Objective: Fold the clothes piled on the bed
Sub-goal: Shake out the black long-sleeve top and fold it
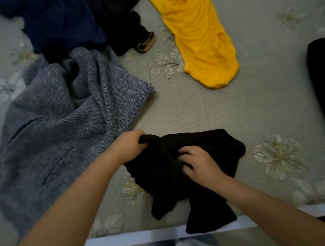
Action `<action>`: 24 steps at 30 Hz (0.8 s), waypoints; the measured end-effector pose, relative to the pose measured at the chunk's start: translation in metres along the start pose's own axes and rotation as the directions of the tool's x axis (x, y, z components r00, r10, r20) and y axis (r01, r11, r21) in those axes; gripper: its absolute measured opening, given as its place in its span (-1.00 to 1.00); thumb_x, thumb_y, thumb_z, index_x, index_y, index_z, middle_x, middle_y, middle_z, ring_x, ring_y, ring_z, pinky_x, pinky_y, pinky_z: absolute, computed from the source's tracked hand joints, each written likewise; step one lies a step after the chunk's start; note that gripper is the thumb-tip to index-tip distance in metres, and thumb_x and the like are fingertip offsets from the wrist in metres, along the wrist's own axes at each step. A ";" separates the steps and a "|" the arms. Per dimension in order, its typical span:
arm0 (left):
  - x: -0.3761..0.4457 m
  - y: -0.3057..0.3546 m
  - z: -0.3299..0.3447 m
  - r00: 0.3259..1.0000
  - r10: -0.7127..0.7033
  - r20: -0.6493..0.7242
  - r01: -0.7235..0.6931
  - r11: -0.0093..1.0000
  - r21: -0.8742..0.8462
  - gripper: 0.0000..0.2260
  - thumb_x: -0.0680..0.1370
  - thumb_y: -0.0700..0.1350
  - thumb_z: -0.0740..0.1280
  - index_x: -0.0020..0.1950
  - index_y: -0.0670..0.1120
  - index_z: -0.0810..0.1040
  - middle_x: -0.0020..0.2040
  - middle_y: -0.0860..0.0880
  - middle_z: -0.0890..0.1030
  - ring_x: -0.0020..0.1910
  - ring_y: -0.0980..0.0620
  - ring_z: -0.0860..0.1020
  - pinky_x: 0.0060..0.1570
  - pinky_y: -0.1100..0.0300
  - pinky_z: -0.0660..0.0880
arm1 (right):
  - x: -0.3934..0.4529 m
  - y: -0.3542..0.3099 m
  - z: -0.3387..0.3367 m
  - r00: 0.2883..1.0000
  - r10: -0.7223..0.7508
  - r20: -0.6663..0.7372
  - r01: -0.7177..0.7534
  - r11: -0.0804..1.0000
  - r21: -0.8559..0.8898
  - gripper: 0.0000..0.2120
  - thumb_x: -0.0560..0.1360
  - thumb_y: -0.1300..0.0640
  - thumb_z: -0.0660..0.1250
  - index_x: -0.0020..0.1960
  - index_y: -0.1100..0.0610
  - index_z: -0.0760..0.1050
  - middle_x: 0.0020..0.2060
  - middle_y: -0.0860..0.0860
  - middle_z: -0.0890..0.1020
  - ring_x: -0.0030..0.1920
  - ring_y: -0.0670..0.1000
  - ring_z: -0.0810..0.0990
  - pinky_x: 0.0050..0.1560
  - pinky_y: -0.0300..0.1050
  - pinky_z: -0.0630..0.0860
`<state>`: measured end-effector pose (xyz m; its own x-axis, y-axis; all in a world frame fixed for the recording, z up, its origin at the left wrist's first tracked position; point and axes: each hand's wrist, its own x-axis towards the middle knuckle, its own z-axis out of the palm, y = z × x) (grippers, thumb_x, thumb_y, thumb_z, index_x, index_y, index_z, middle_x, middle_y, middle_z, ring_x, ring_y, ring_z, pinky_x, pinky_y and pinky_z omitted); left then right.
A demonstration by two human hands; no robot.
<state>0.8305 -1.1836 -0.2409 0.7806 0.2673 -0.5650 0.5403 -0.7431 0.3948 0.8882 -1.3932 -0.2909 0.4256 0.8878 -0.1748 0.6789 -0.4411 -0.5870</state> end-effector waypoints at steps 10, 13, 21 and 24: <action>0.066 0.031 -0.116 0.973 0.035 0.230 0.177 0.530 -0.829 -0.63 0.32 0.02 0.48 0.03 -0.07 0.52 -0.05 -0.10 0.63 -0.20 0.02 0.64 -0.23 0.22 0.57 | 0.104 0.047 -0.159 0.866 0.492 0.092 -0.349 0.461 0.816 -0.70 0.61 0.28 0.03 -0.30 0.14 0.24 -0.75 -0.05 0.31 -0.70 -0.13 0.35 -0.49 -0.27 0.51; 0.118 0.036 -0.095 0.939 -0.280 -0.201 0.047 0.681 -0.731 -0.60 0.55 -0.11 0.28 0.36 -0.09 0.29 0.08 -0.10 0.53 -0.03 -0.01 0.52 0.11 0.06 0.45 | 0.129 0.078 -0.165 0.642 0.752 -0.152 -0.441 0.524 0.729 -0.82 0.60 0.24 0.06 -0.15 0.12 0.34 -0.46 0.05 0.62 -0.39 -0.05 0.62 -0.33 -0.18 0.46; 0.092 0.022 0.042 0.984 -0.159 0.076 0.175 0.845 -0.505 -0.57 0.59 -0.03 0.18 0.42 -0.14 0.26 0.37 -0.10 0.39 0.34 -0.07 0.36 0.20 0.22 0.29 | 0.106 0.059 -0.059 0.771 0.635 -0.056 -0.589 0.744 0.316 -0.43 0.57 -0.06 0.12 0.50 0.05 0.02 0.33 0.16 0.37 0.32 0.11 0.36 0.26 -0.10 0.31; 0.072 0.005 0.059 0.993 -0.121 -0.002 0.100 0.832 -0.545 -0.50 0.55 -0.09 0.27 0.45 -0.11 0.20 0.33 0.00 0.39 0.33 0.01 0.36 0.18 0.29 0.27 | 0.129 0.064 -0.047 0.791 0.612 0.028 -0.607 0.776 0.170 -0.40 0.55 -0.13 0.12 0.50 -0.05 -0.04 0.34 0.19 0.33 0.30 0.17 0.35 0.26 -0.04 0.32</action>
<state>0.8716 -1.2042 -0.3222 0.7104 0.3565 -0.6068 0.6990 -0.2573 0.6673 1.0145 -1.3136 -0.3141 0.7349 0.4358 -0.5197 0.1672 -0.8590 -0.4839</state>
